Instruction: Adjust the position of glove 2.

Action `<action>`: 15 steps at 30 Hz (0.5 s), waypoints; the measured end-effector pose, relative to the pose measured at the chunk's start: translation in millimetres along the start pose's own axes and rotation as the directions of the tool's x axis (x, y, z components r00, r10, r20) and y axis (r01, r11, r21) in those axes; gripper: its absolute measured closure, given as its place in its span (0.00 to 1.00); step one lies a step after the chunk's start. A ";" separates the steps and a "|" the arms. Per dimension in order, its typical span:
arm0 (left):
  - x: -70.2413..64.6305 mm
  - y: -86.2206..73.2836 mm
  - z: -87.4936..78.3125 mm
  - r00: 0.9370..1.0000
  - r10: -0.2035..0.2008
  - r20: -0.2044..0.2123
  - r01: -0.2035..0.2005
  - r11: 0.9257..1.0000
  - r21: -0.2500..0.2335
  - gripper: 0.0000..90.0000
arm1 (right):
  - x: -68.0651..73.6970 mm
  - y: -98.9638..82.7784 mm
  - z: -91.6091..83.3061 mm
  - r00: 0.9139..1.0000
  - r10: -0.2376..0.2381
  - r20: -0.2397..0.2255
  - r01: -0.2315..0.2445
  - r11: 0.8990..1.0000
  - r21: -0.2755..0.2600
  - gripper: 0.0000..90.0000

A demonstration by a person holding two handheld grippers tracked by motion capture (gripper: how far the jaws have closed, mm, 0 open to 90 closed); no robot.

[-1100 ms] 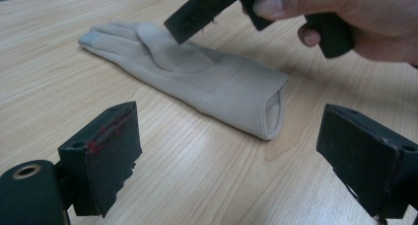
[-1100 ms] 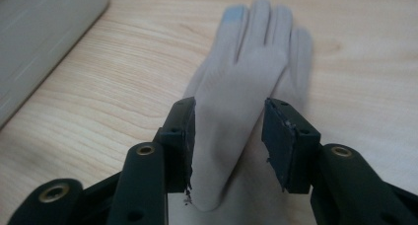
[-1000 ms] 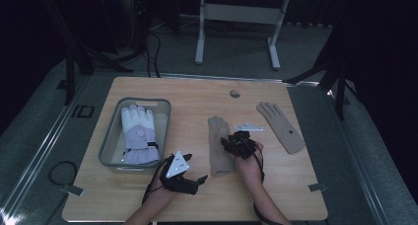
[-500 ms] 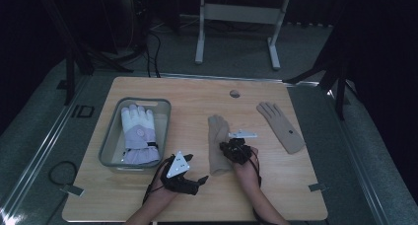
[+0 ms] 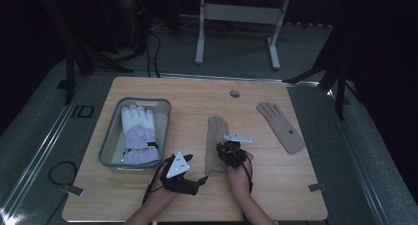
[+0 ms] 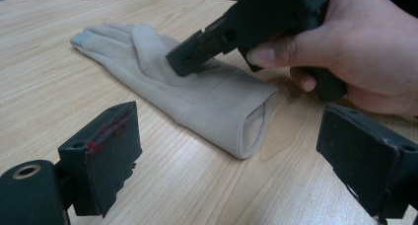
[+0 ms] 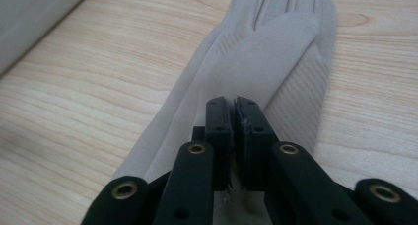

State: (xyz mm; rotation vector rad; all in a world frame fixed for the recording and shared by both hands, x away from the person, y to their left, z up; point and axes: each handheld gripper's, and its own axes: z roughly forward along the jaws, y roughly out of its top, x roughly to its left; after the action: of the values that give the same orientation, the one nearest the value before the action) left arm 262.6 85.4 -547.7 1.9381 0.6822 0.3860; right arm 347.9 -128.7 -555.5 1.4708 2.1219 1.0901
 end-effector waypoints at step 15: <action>1.3 -2.2 1.1 1.000 -0.016 0.011 0.016 1.000 -0.001 0.11 | -82.4 38.3 -43.9 0.998 -0.061 -0.012 0.060 0.996 -0.059 0.76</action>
State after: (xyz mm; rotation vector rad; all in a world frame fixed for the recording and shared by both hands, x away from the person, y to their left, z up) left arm 263.5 86.2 -550.2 1.9313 0.6898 0.3649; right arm 377.6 -213.9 -510.4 1.3676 2.1109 1.1343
